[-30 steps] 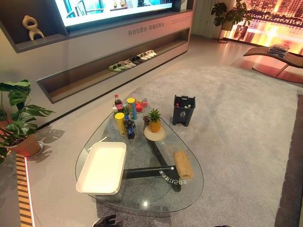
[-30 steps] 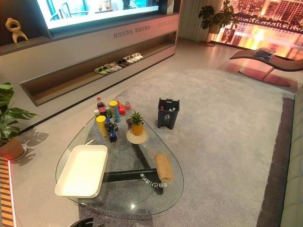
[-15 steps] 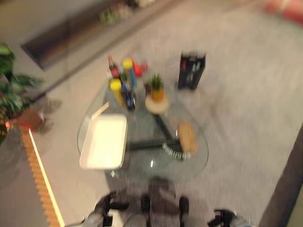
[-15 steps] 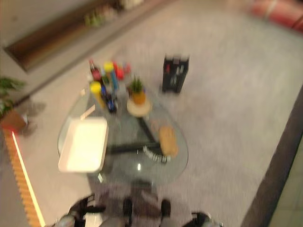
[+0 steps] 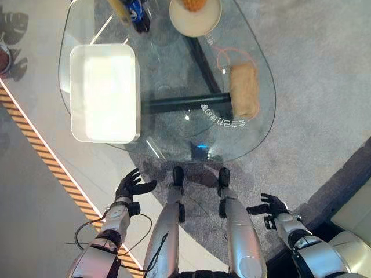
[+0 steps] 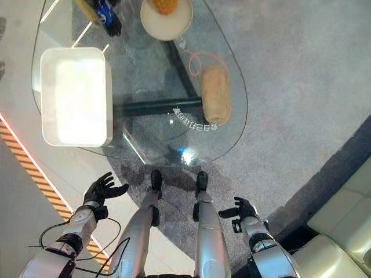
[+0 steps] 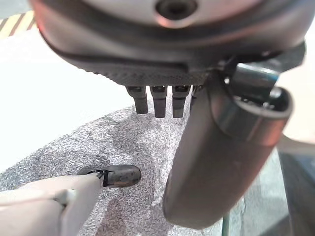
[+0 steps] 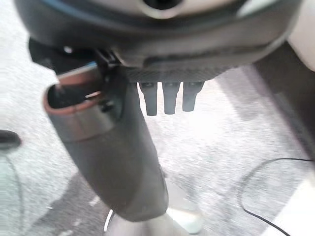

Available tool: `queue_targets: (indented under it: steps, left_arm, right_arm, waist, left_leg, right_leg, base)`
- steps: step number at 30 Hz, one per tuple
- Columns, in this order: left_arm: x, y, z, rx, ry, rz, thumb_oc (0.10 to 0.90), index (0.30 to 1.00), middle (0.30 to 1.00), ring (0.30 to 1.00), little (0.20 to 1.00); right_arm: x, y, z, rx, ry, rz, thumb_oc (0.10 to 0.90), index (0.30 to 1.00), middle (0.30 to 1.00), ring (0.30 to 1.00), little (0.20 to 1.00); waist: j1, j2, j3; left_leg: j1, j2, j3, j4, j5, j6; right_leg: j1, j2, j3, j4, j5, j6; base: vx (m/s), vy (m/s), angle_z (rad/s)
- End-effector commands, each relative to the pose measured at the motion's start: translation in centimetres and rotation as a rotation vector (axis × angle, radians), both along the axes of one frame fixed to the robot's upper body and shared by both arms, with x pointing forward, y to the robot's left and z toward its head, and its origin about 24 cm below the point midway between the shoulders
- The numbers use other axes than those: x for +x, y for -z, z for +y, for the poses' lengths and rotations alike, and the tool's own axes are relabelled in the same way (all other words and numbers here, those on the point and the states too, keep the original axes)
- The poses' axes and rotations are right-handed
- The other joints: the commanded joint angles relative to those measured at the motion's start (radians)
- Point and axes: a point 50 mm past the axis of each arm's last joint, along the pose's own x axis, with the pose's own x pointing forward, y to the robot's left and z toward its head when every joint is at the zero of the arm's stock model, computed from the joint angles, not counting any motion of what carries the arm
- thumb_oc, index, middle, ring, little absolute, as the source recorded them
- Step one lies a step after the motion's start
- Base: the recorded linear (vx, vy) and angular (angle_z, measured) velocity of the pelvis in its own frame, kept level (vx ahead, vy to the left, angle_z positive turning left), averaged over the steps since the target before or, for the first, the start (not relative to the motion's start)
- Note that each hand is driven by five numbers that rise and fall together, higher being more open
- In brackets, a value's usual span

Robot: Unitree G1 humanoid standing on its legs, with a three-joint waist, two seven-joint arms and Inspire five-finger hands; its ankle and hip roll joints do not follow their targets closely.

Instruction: Wipe the table with a cloth and put it in the basket.

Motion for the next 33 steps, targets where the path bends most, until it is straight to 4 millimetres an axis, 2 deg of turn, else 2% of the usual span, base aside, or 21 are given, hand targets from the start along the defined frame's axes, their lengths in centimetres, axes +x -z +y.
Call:
queue_targets:
  steps: [1, 5, 8, 10, 21, 25, 27, 29, 30, 33]
  left_arm:
    - [-0.8, -0.4, 2.1, -0.028, -0.073, -0.052, 0.800, 0.900, 0.900, 0.900, 0.900]
    - [-0.4, -1.1, 2.7, -0.044, -0.088, -0.075, 0.800, 0.900, 0.900, 0.900, 0.900]
    - [-0.4, -1.3, 3.0, -0.049, -0.101, -0.082, 0.800, 0.900, 0.900, 0.900, 0.900]
    - [-0.4, -1.5, 3.3, -0.055, -0.115, -0.088, 0.800, 0.900, 0.900, 0.900, 0.900]
    - [-0.2, -1.9, 3.7, -0.046, -0.107, -0.090, 0.800, 0.900, 0.900, 0.900, 0.900]
    - [-0.1, -2.0, 3.5, -0.044, -0.112, -0.093, 0.800, 0.900, 0.900, 0.900, 0.900]
    - [-0.2, -1.8, 3.2, -0.046, -0.117, -0.098, 0.800, 0.900, 0.900, 0.900, 0.900]
    - [-0.2, -1.6, 2.8, -0.047, -0.116, -0.101, 0.800, 0.900, 0.900, 0.900, 0.900]
    - [-0.1, -1.6, 2.5, -0.051, -0.111, -0.105, 0.800, 0.900, 0.900, 0.900, 0.900]
    - [0.1, -1.6, 2.1, -0.060, -0.104, -0.111, 0.800, 0.900, 0.900, 0.900, 0.900]
  right_arm:
    - [-0.3, -1.3, -2.9, -0.062, 0.118, -0.115, 0.800, 0.900, 0.900, 0.900, 0.900]
    - [2.0, -4.2, -3.3, -0.081, 0.130, -0.288, 0.800, 0.900, 0.900, 0.900, 0.900]
    - [2.9, -5.5, -3.3, -0.099, 0.132, -0.364, 0.800, 0.900, 0.900, 0.900, 0.900]
    - [3.7, -7.1, -3.5, -0.114, 0.140, -0.450, 0.800, 0.900, 0.900, 0.900, 0.900]
    - [5.8, -11.6, -3.6, -0.119, 0.177, -0.674, 0.800, 0.900, 0.900, 0.900, 0.900]
    - [6.8, -14.6, -3.1, -0.110, 0.238, -0.831, 0.800, 0.900, 0.900, 0.900, 0.900]
    - [7.6, -17.5, -2.1, -0.095, 0.280, -0.961, 0.800, 0.900, 0.900, 0.900, 0.900]
    - [8.0, -19.0, -1.4, -0.094, 0.279, -1.029, 0.800, 0.900, 0.900, 0.900, 0.900]
    - [8.4, -20.6, -0.6, -0.100, 0.263, -1.088, 0.800, 0.900, 0.900, 0.900, 0.900]
    - [9.0, -23.3, 0.6, -0.120, 0.228, -1.170, 0.800, 0.900, 0.900, 0.900, 0.900]
  waist:
    - [-0.009, 0.000, -0.022]
    - [-0.009, -0.003, -0.013]
    - [-0.007, -0.006, -0.013]
    - [-0.005, -0.012, -0.013]
    - [-0.004, -0.018, -0.012]
    - [-0.007, -0.021, -0.012]
    - [-0.012, -0.021, -0.012]
    - [-0.014, -0.020, -0.012]
    - [-0.014, -0.017, -0.012]
    - [-0.013, -0.010, -0.012]
  left_leg:
    - [-0.139, -0.039, -0.024, 0.220, -0.108, 0.017]
    - [-0.210, -0.026, -0.031, 0.303, -0.140, 0.022]
    - [-0.235, -0.022, -0.034, 0.328, -0.150, 0.024]
    - [-0.252, -0.020, -0.035, 0.343, -0.158, 0.027]
    - [-0.291, -0.025, -0.038, 0.380, -0.176, 0.026]
    - [-0.292, -0.025, -0.035, 0.375, -0.175, 0.024]
    - [-0.289, -0.025, -0.032, 0.365, -0.173, 0.021]
    - [-0.287, -0.026, -0.030, 0.357, -0.170, 0.020]
    - [-0.286, -0.028, -0.029, 0.351, -0.169, 0.020]
    - [-0.281, -0.031, -0.025, 0.335, -0.164, 0.019]
  right_leg:
    - [-0.093, 0.049, -0.023, 0.084, -0.024, -0.015]
    - [-0.159, 0.055, -0.012, 0.150, -0.039, -0.024]
    - [-0.182, 0.056, -0.013, 0.172, -0.043, -0.027]
    - [-0.197, 0.055, -0.018, 0.183, -0.045, -0.031]
    - [-0.226, 0.049, -0.026, 0.196, -0.044, -0.041]
    - [-0.227, 0.048, -0.027, 0.183, -0.037, -0.042]
    - [-0.225, 0.049, -0.028, 0.169, -0.033, -0.042]
    - [-0.224, 0.050, -0.029, 0.161, -0.031, -0.043]
    - [-0.224, 0.050, -0.029, 0.153, -0.029, -0.043]
    - [-0.222, 0.050, -0.029, 0.140, -0.029, -0.043]
  base:
    - [-0.02, -0.049, 0.12]
    - [-0.01, -0.048, 0.08]
    - [-0.01, -0.040, -0.02]
    - [-0.02, -0.048, -0.06]
    - [0.00, -0.008, 0.00]
    - [0.00, 0.000, 0.00]
    - [0.00, 0.016, -0.01]
    - [0.00, 0.019, 0.00]
    - [0.01, 0.039, 0.01]
    - [0.01, 0.049, 0.00]
